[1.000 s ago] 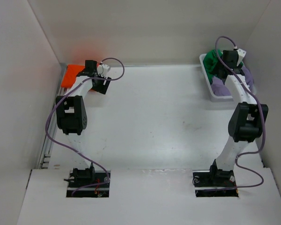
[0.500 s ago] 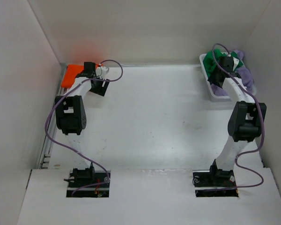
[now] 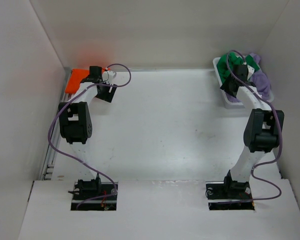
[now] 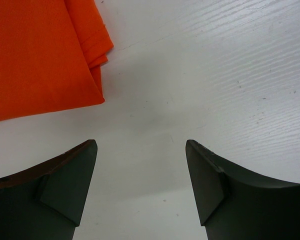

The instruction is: Fold and stack the t-shirts

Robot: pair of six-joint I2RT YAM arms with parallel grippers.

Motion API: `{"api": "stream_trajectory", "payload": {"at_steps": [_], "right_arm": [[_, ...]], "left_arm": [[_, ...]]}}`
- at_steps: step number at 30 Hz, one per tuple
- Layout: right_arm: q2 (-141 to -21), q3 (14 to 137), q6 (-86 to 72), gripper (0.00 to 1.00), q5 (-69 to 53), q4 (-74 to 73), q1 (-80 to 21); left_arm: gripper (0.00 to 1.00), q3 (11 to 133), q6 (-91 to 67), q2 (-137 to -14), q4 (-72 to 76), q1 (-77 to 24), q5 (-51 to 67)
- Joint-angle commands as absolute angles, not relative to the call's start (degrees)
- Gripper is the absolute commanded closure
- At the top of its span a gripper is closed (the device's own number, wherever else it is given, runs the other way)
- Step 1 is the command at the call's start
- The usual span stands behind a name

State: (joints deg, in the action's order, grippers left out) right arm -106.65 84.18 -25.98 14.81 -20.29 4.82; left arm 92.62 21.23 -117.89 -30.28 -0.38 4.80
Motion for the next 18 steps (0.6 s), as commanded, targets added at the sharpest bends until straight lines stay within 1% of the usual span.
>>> {"api": "stream_trajectory", "payload": {"at_steps": [1, 8, 10, 18], "right_arm": [[-104.34, 80.87, -27.94, 0.46, 14.59, -21.01, 5.49], [-96.69, 74.45, -29.53, 0.47, 14.15, -14.6, 6.81], [-95.28, 73.74, -29.71, 0.45, 14.76, -13.8, 7.16], [-98.17, 74.18, -29.62, 0.42, 13.36, -15.91, 8.31]], "left_arm": [[0.29, 92.72, 21.09, -113.82, -29.53, -0.31, 5.71], [0.29, 92.72, 21.27, -113.73, -29.53, -0.04, 5.63], [0.29, 92.72, 21.36, -113.73, -29.53, -0.04, 5.63], [0.29, 92.81, 21.62, -113.56, -29.71, -0.13, 5.71]]}}
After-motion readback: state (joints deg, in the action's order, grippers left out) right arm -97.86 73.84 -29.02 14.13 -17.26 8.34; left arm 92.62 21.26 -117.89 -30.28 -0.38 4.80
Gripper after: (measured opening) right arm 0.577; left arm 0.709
